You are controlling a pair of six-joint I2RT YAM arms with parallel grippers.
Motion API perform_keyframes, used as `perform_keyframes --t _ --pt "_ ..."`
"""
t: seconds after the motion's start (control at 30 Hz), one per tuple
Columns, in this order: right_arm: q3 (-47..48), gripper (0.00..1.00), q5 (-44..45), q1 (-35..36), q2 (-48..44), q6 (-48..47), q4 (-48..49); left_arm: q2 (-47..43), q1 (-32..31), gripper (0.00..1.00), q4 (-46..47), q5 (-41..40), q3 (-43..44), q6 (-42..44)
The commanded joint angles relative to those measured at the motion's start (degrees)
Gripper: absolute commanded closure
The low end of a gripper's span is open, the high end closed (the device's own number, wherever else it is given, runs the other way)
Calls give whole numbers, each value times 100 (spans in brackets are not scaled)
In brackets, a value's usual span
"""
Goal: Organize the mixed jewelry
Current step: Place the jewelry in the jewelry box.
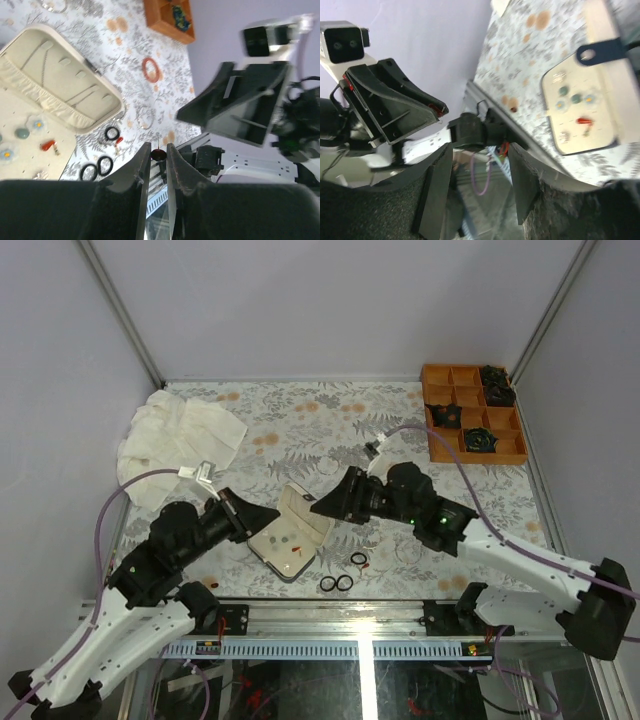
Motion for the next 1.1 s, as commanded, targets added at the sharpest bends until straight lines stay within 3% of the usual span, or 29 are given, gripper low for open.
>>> perform_keyframes --t 0.0,0.13,0.27,0.67,1.07 --pt "831 44 662 -267 -635 -1553 -1778 619 24 92 -916 159 466 -111" --pt "1335 43 1059 -527 -914 -2576 -2896 1326 25 92 -1427 461 898 -45" --pt "1325 42 1381 -774 -1111 -3251 -3298 2035 32 93 -1969 744 1334 23" --pt "371 42 -243 -2595 -1414 -3896 -2803 2892 84 94 -3429 825 1865 -62" --pt "314 41 -148 -2499 -1121 -4288 -2743 3001 151 96 -4234 601 1628 -35"
